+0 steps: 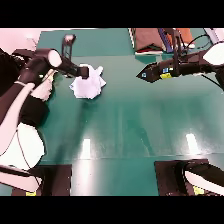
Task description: Fold the shirts.
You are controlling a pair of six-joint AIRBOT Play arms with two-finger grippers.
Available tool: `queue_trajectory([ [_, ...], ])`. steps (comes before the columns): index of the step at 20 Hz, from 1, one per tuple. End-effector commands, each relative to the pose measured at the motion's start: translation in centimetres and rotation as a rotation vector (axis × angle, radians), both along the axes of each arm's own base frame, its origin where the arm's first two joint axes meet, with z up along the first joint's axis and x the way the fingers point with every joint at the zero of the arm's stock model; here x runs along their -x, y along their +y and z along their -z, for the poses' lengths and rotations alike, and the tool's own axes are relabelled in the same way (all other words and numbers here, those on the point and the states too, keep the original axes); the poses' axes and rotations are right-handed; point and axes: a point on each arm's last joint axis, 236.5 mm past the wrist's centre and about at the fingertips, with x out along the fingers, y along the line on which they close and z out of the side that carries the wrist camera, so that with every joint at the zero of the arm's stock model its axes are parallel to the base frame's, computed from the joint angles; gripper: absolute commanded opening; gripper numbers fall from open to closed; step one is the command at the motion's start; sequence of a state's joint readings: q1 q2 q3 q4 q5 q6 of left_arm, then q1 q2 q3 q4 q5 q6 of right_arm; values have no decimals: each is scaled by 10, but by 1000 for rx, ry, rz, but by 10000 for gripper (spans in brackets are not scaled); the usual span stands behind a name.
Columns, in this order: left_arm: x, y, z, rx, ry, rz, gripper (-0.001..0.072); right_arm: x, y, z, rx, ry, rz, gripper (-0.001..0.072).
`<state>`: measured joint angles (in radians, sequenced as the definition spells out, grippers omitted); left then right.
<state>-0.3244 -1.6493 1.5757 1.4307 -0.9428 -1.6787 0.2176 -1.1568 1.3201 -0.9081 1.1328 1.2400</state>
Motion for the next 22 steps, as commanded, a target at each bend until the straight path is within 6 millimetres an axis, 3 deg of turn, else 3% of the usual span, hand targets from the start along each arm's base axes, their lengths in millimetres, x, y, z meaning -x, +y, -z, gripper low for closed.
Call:
queue_trajectory([
  [1,5,-6,61,9,134,-15,620,0,0,0,0,0,-1,19],
  [2,4,-6,61,9,134,-15,617,0,0,0,0,0,-1,19],
  [3,4,-6,57,11,129,-15,471,0,0,0,-1,0,-1,19],
  [4,2,-6,51,11,121,-13,183,0,0,-1,-1,-2,0,19],
  [5,0,-6,42,11,106,-7,33,0,0,-2,-2,-7,1,20],
  [7,-7,-8,11,15,51,11,26,-1,-2,-14,-12,-44,16,20],
  [8,-13,-8,-17,23,-4,13,26,-3,-7,-25,-22,-79,38,19],
  [9,-17,-7,-53,31,-76,15,26,-5,-13,-37,-33,-117,62,19],
  [11,-15,-3,-144,60,-259,28,26,-9,-30,-67,-56,-210,126,19],
  [14,32,2,-277,108,-526,79,25,-5,-58,-112,-74,-329,201,19],
  [16,76,-7,-331,154,-628,124,25,-4,-73,-141,-76,-392,232,19],
  [17,95,-17,-346,177,-655,159,25,-5,-78,-154,-73,-415,241,19],
  [19,127,-50,-356,215,-665,251,25,-10,-90,-175,-68,-454,264,19],
  [22,156,-114,-326,229,-579,407,26,-18,-103,-191,-53,-477,281,19],
])
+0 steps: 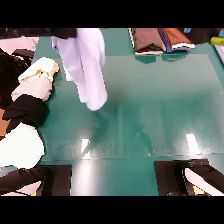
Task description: Fold the shirts.
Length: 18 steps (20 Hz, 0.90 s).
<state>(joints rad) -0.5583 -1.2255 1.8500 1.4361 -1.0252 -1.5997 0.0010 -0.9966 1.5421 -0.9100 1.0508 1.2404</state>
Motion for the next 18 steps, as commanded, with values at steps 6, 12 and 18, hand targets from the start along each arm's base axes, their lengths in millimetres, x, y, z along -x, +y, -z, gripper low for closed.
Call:
queue_trajectory([
  [6,22,-119,102,-149,119,241,584,-9,-14,-8,26,20,7,19],
  [12,-56,-9,119,-170,219,-24,589,14,-25,81,120,237,10,309],
  [18,-80,64,201,-144,487,-152,589,76,-27,240,169,693,-62,472],
])
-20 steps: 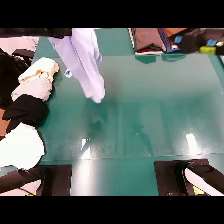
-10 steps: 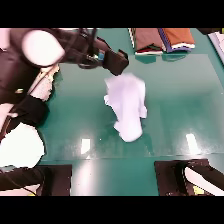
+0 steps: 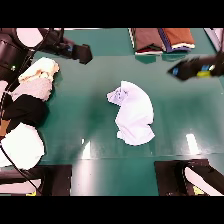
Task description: Fold the shirts.
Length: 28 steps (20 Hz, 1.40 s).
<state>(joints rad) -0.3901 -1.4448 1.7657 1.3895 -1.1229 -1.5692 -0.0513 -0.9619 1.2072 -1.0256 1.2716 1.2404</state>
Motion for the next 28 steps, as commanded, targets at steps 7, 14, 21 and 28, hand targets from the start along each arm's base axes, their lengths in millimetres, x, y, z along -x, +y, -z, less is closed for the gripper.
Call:
queue_trajectory([
  [7,5,21,104,36,244,-68,589,116,-5,200,39,677,-59,467],
  [14,-1,6,94,122,221,-67,589,154,22,261,83,836,-144,466],
  [21,-2,-20,112,212,286,-24,589,125,26,239,151,697,-165,19],
  [28,-2,-73,207,355,506,28,590,105,4,189,100,522,-17,19],
])
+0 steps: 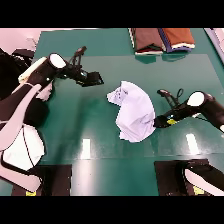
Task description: Fold the shirts.
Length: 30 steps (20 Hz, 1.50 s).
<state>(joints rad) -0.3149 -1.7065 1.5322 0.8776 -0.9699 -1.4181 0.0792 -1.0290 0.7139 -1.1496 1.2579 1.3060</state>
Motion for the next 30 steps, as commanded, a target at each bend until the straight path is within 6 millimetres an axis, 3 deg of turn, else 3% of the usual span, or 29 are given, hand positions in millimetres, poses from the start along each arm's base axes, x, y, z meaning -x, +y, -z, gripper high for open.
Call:
queue_trajectory([
  [1,10,-28,47,47,107,31,590,-6,-8,-18,-3,-63,58,19],
  [3,18,-44,63,35,119,56,590,-6,-7,-21,-6,-69,66,19],
  [7,18,-58,66,31,79,65,587,-6,-7,-21,-6,-61,83,19],
  [8,18,-57,66,31,79,66,512,-6,-7,-21,-6,-61,83,19],
  [11,12,-52,63,29,66,56,27,-7,-7,-21,-6,-63,83,19],
  [13,-7,-37,39,45,17,28,26,-14,-12,-31,15,-90,71,19],
  [15,-37,-8,-22,69,-130,-23,25,-33,-25,-60,75,-168,45,19],
  [17,-59,33,-113,75,-351,-86,25,-56,-40,-102,143,-280,32,19],
  [19,-57,79,-211,38,-589,-136,25,-84,-54,-161,200,-441,43,19],
  [20,-45,99,-259,5,-705,-156,25,-94,-60,-192,223,-521,54,19],
  [22,-7,133,-340,-75,-911,-202,25,-108,-68,-259,251,-693,81,19],
  [24,45,156,-408,-145,-1094,-240,26,-111,-75,-325,271,-855,112,19],
  [27,133,177,-481,-166,-1294,-284,25,-95,-78,-411,259,-1067,150,19],
  [30,215,189,-530,-125,-1452,-319,25,-66,-79,-472,243,-1232,180,18],
])
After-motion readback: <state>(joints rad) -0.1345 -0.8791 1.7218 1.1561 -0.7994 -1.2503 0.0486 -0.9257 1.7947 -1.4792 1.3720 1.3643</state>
